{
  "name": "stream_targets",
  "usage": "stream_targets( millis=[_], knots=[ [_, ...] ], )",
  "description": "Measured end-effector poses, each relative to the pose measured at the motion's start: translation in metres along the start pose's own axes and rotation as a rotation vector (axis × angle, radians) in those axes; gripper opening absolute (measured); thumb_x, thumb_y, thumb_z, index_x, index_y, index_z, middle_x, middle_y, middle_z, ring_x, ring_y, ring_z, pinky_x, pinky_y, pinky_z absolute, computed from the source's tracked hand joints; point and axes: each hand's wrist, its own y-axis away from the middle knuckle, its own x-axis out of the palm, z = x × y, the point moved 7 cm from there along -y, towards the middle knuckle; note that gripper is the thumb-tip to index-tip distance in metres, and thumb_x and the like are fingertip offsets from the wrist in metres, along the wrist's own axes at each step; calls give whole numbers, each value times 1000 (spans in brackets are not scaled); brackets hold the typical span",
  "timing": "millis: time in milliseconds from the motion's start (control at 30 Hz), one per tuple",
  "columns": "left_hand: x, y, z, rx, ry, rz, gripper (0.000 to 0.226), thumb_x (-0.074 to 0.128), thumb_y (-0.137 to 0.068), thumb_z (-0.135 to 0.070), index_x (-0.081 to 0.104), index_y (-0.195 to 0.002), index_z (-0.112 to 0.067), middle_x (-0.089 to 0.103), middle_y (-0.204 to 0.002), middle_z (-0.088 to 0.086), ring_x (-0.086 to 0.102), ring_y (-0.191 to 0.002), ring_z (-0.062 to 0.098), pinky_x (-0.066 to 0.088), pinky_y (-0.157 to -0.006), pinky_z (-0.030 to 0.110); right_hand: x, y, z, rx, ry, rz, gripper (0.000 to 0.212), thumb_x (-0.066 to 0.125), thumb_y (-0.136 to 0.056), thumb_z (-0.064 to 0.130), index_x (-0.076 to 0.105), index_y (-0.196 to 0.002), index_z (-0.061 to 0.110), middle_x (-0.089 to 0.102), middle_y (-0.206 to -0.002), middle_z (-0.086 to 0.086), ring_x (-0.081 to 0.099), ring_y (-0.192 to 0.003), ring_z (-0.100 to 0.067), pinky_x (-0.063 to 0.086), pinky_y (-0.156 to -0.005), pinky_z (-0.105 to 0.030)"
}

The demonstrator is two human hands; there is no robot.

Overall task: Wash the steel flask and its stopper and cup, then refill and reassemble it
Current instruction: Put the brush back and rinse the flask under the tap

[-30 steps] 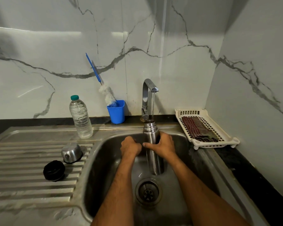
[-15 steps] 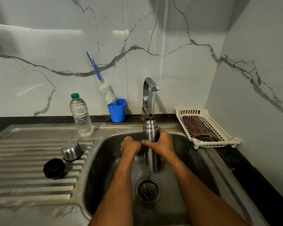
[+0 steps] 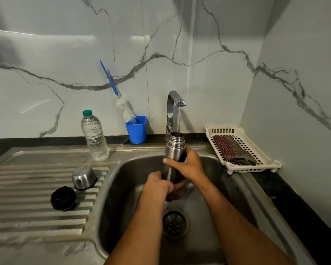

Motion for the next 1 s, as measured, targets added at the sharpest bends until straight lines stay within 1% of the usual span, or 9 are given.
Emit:
stream_targets(
  millis=[133,233,300,367,500,633,767,933,1000],
  knots=[
    [1,-9,-10,115,-31,12,103,86,-72,-21,20,-150,-7,22,-150,34,42,-129,55,56,-68,68,6,4,2,21,-132,92,62,94,-67,23,62,-120,24,71,-110,7,67,-102,-7,54,-84,-22],
    [1,5,-8,253,-118,41,70,85,-79,-29,51,-134,-4,50,-130,29,58,-114,44,57,-70,50,3,2,-9,141,-265,143,70,95,-62,13,62,-123,22,73,-115,1,68,-108,-15,58,-93,-36],
    [4,8,-16,330,-48,92,62,84,-81,-30,57,-132,-7,58,-121,25,63,-110,40,57,-76,47,-4,0,-22,264,-384,132,73,94,-59,2,62,-123,17,73,-115,-5,69,-108,-23,59,-92,-45],
    [3,16,-21,406,-48,93,70,86,-79,-26,51,-137,-9,60,-128,21,63,-115,38,57,-83,48,-13,-2,-33,367,-496,86,71,90,-59,-8,62,-122,10,73,-114,-10,69,-108,-29,60,-89,-49],
    [-1,31,-28,557,-82,31,89,93,-68,-24,44,-143,-16,57,-130,17,63,-109,39,57,-63,49,-14,1,-44,498,-549,84,52,81,-64,-20,66,-111,-3,73,-108,-19,69,-105,-35,62,-84,-42],
    [1,38,-39,745,-136,23,77,91,-71,-16,48,-135,-15,58,-121,13,64,-110,35,58,-90,54,-7,7,-58,614,-460,124,55,82,-63,-21,61,-112,-10,68,-107,-24,69,-101,-38,62,-83,-44],
    [16,50,-47,953,-284,96,66,90,-71,-9,58,-128,-14,68,-123,13,69,-107,33,58,-92,54,1,12,-67,672,-403,219,46,82,-66,-17,62,-106,-10,67,-110,-27,69,-105,-39,60,-89,-48],
    [39,61,-49,1296,-624,129,66,93,-66,-10,61,-123,-14,69,-120,7,66,-103,19,54,-90,34,4,15,-85,744,-387,256,36,73,-73,-21,66,-108,-15,73,-101,-27,73,-98,-38,62,-83,-47],
    [46,60,-46,1361,-745,137,71,94,-64,-12,60,-126,-15,68,-123,7,65,-107,20,56,-95,39,1,15,-88,739,-345,243,29,69,-74,-23,67,-101,-11,73,-97,-26,73,-97,-38,62,-82,-45]
  ],
)
